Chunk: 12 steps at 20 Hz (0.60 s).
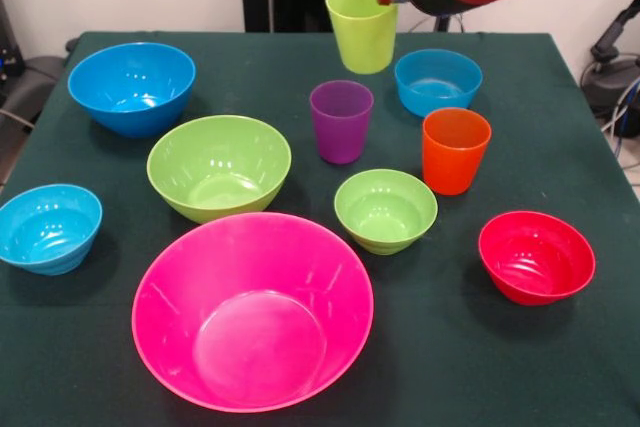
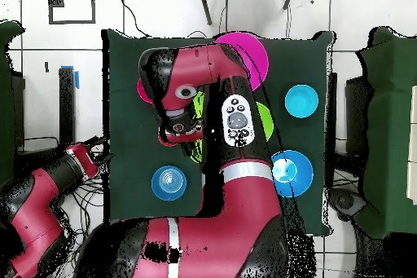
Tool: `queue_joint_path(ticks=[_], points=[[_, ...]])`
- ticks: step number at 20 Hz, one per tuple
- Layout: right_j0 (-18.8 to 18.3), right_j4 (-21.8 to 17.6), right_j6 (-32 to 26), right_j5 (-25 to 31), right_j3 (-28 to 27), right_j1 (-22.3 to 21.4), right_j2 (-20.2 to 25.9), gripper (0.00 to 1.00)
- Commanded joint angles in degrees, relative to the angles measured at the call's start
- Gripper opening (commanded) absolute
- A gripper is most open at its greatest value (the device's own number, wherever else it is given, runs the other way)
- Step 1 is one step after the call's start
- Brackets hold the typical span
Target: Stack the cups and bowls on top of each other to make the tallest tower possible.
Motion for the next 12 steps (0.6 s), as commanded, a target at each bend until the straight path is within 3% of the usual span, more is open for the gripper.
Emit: queue_joint_path(ticks=[1, 12], points=[[-2.09, -6.95, -15.99, -0.46, 5.51, -0.86, 3.60, 0.00], [-3.35, -8.51, -15.33, -3.13, 6.63, -0.76, 5.24, 0.00]])
